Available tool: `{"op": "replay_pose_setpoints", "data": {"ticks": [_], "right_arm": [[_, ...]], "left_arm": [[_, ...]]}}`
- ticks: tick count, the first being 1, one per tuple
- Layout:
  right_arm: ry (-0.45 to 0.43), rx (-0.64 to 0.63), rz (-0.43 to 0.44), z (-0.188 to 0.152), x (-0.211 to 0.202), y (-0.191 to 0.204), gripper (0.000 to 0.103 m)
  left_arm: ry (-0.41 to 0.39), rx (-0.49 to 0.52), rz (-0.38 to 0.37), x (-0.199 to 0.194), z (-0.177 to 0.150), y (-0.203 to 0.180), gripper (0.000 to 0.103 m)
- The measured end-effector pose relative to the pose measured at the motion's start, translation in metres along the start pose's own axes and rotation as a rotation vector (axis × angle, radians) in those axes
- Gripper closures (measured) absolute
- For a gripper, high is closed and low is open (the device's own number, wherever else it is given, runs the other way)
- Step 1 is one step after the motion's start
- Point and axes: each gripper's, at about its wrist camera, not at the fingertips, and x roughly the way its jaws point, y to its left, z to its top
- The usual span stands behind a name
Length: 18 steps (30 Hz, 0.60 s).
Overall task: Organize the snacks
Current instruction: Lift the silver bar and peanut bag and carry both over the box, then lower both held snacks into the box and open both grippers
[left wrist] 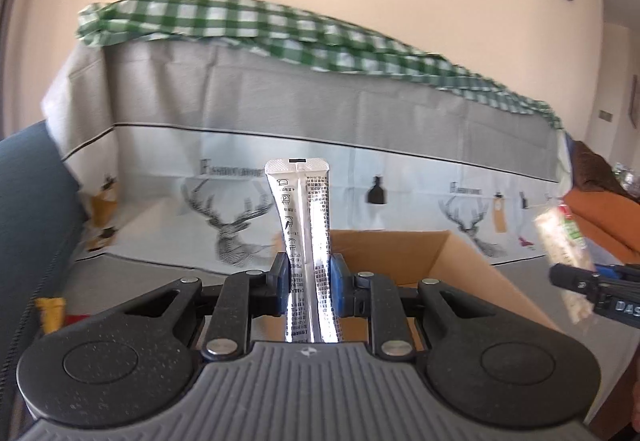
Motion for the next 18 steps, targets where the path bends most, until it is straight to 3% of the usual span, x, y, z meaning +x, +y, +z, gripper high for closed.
{"op": "replay_pose_setpoints", "data": {"ticks": [8,18], "right_arm": [[0.017,0.013,-0.031,-0.004,0.004,-0.008,0.065],[0.03,-0.016,-0.022,-0.005,0.011,0.002,0.065]], "left_arm": [[-0.016,0.033,-0.117,0.011,-0.007,-0.039,0.08],[-0.003,0.028,-0.193,0.022,-0.013,-0.064,0.08]]}}
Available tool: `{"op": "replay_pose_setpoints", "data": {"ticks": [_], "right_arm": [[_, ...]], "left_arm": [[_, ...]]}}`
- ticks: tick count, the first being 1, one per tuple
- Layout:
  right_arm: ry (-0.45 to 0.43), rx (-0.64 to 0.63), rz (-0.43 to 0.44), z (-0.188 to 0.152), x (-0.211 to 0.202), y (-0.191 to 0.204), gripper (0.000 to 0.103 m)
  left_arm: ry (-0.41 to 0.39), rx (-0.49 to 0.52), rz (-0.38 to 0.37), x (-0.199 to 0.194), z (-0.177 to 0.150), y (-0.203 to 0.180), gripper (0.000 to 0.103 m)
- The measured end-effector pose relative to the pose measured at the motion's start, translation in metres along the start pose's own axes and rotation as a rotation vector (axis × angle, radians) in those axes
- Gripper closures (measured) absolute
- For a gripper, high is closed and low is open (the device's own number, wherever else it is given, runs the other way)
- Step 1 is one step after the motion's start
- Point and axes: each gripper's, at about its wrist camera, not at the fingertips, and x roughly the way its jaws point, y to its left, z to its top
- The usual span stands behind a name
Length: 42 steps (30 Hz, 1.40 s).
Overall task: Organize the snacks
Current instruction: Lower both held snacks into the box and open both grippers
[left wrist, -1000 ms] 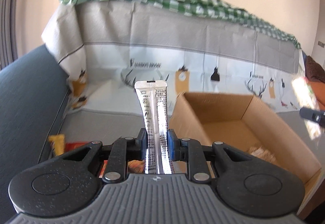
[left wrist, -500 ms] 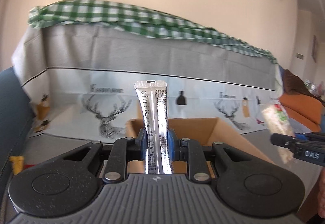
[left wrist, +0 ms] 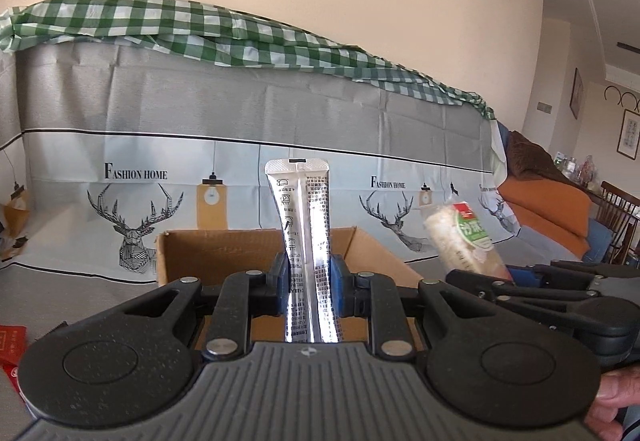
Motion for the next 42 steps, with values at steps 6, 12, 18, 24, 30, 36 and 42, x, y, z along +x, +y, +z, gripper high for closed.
{"op": "replay_pose_setpoints", "data": {"ticks": [6,12,18,24,30,36,42], "right_arm": [[0.005,-0.014,0.005,0.0,0.003,0.004,0.065],[0.01,-0.021,0.007,0.001,0.006,0.009,0.065],[0.011,-0.028,0.007,0.0,0.007,0.014,0.065],[0.012,-0.031,0.007,0.0,0.007,0.015,0.065],[0.016,-0.038,0.01,-0.001,0.01,0.015,0.065],[0.019,-0.047,0.003,-0.001,0.01,0.017,0.058],[0.019,-0.036,-0.004,0.0,0.011,0.017,0.051]], "left_arm": [[0.005,-0.03,-0.017,0.006,0.001,0.002,0.08],[0.008,-0.051,-0.027,0.008,0.003,0.004,0.08],[0.002,-0.057,-0.034,0.007,0.004,0.004,0.08],[-0.001,-0.066,-0.039,0.007,0.005,0.005,0.08],[-0.002,-0.071,-0.041,0.006,0.005,0.005,0.079],[0.021,-0.089,-0.058,0.01,0.004,0.007,0.064],[0.022,-0.094,-0.053,0.009,0.005,0.008,0.062]]}}
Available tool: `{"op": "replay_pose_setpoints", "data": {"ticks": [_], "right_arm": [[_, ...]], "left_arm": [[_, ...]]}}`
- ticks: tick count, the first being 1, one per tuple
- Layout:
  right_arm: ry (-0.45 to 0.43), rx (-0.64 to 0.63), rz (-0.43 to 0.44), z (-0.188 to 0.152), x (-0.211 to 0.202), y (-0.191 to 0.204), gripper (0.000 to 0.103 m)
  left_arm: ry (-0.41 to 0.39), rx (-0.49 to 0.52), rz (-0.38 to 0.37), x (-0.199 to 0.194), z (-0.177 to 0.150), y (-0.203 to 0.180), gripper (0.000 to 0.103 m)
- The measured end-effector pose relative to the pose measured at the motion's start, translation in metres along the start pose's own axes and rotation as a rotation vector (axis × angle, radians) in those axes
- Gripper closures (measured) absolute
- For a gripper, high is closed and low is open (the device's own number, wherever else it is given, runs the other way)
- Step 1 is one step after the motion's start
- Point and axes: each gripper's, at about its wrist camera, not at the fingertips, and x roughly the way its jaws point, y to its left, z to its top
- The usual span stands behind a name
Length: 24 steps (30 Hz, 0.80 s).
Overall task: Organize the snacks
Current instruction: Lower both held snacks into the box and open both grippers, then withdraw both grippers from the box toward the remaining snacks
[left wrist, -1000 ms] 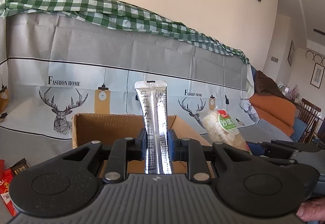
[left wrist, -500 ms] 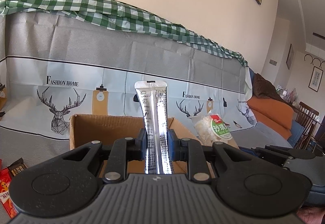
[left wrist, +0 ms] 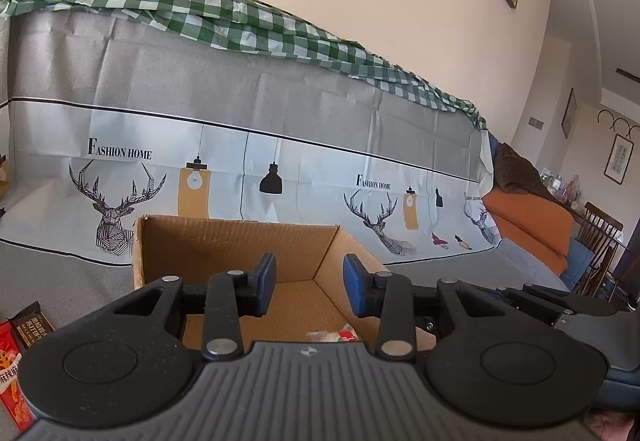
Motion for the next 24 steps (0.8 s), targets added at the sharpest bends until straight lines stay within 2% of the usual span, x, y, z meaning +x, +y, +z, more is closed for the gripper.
{"op": "replay_pose_setpoints", "data": {"ticks": [9,15,16,19,22,24], "right_arm": [[-0.006,-0.031,0.004,0.0,0.0,0.015,0.049],[-0.019,-0.026,0.004,0.002,-0.002,0.029,0.049],[-0.022,-0.024,0.006,0.003,-0.003,0.032,0.049],[-0.024,-0.028,0.019,0.002,-0.004,0.044,0.051],[-0.03,-0.042,0.048,0.002,-0.008,0.06,0.062],[-0.035,-0.052,0.072,0.001,-0.011,0.072,0.07]], "left_arm": [[-0.01,-0.005,0.028,-0.013,0.004,0.013,0.062],[0.002,-0.078,0.086,-0.031,0.005,0.046,0.063],[0.005,-0.094,0.097,-0.036,0.005,0.053,0.064],[0.017,-0.133,0.135,-0.052,0.004,0.071,0.077],[0.031,-0.122,0.181,-0.07,0.004,0.084,0.086],[0.052,-0.073,0.215,-0.086,0.005,0.091,0.086]]}}
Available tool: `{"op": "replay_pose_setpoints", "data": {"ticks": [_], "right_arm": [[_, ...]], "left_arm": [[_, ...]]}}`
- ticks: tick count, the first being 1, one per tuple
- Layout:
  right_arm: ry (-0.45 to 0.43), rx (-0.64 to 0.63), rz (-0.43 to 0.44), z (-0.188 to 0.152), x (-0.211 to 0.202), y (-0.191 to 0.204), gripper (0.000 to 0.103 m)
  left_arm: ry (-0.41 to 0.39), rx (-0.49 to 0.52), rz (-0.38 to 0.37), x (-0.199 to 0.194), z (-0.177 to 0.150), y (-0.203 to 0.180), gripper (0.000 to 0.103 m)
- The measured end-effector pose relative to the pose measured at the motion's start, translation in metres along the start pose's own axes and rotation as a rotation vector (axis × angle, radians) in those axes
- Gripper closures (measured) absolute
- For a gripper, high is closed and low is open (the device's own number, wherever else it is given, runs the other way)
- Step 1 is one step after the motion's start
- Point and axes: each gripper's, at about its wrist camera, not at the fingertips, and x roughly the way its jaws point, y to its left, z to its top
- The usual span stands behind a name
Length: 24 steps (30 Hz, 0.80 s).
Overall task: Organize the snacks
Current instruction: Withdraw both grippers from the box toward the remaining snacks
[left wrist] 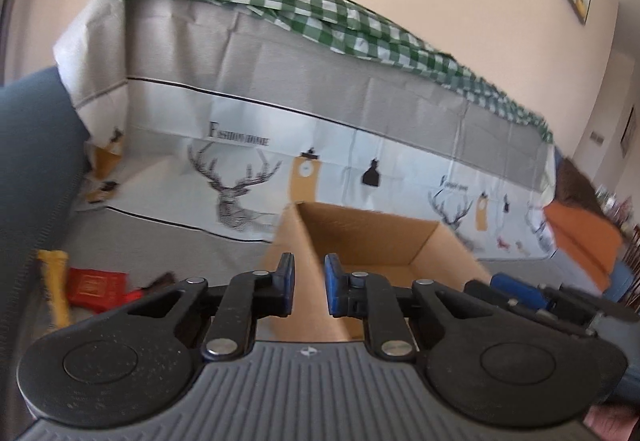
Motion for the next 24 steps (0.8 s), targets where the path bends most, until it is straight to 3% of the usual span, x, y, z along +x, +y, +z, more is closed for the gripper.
{"op": "replay_pose_setpoints", "data": {"ticks": [2,5,7,13,24], "right_arm": [[-0.009,-0.012,0.027,0.0,-0.004,0.013,0.072],[-0.024,-0.03,0.07,-0.001,-0.011,0.032,0.072],[-0.033,-0.038,0.1,-0.001,-0.016,0.044,0.072],[-0.028,-0.059,0.172,-0.003,-0.018,0.073,0.072],[-0.011,-0.047,0.302,-0.005,-0.011,0.124,0.072]], "left_arm": [[-0.008,0.043,0.032,-0.019,0.0,0.012,0.086],[-0.035,0.024,0.034,-0.042,0.008,0.034,0.086],[-0.035,0.076,0.087,-0.049,0.009,0.043,0.086],[-0.006,-0.046,0.142,-0.056,0.005,0.082,0.086],[0.03,-0.169,0.195,-0.045,0.006,0.106,0.086]]}}
